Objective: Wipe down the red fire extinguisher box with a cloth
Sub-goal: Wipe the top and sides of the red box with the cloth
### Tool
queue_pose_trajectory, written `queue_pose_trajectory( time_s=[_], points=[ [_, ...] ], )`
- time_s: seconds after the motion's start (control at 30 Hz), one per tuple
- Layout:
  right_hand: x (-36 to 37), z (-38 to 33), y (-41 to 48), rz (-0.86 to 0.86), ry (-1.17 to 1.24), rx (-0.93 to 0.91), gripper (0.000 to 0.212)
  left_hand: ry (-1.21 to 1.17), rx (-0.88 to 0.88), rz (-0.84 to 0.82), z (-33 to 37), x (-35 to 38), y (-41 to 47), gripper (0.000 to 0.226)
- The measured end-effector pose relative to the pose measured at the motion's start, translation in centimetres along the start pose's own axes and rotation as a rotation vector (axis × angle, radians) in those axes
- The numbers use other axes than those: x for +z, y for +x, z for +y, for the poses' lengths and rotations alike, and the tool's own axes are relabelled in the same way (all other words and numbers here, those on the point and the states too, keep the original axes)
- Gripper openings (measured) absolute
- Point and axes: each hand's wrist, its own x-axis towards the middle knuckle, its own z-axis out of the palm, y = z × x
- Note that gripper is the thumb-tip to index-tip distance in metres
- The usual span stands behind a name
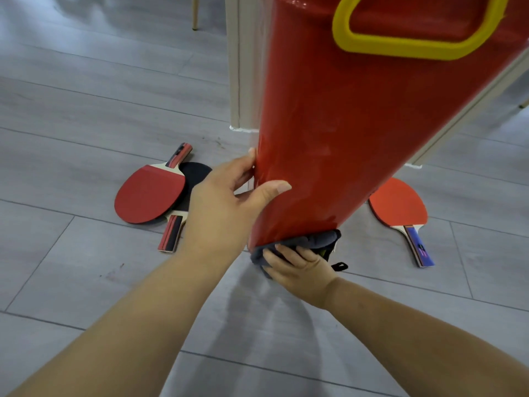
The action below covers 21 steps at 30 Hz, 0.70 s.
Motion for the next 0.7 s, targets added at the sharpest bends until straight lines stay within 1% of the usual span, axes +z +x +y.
queue_pose_trajectory(
  time_s=[0.1, 0.2, 0.27, 0.33, 0.43, 0.47, 0.53, 0.6, 0.7],
  points=[
    [-1.5, 1.6, -0.2, 0.042, 0.015, -0.001, 0.036, 0.008, 0.006, 0.016, 0.0, 0.2, -0.2, 0.065],
    [-3.7, 3.4, 0.2, 0.172, 0.05, 0.08, 0.025, 0.007, 0.009, 0.024, 0.2, 0.4, -0.6, 0.047],
    [-5.1, 4.2, 1.1, 0.275, 0.048, 0.16, 0.024, 0.006, 0.014, 0.045, 0.4, 0.6, -0.8, 0.038],
    [-5.7, 4.4, 1.7, 0.317, 0.041, 0.193, 0.028, 0.01, 0.018, 0.068, 0.6, 0.9, -1.0, 0.036],
    [-5.0, 3.4, 2.3, 0.274, 0.028, 0.151, 0.031, -0.008, 0.006, 0.081, 0.8, 1.1, -1.2, 0.032],
    [-4.4, 2.8, 2.3, 0.236, 0.032, 0.128, 0.03, -0.014, 0.004, 0.081, 0.8, 1.1, -1.2, 0.031],
    [-2.7, 1.1, 1.9, 0.112, 0.02, 0.037, 0.029, -0.021, -0.001, 0.082, 0.7, 1.2, -1.3, 0.038],
    [-0.9, -0.1, 1.1, 0.008, -0.025, -0.064, 0.037, -0.028, -0.007, 0.078, 0.7, 1.2, -1.3, 0.042],
    [0.5, 0.0, -0.1, -0.03, -0.045, -0.098, 0.055, -0.027, -0.011, 0.064, 0.6, 1.0, -1.2, 0.042]
  ],
)
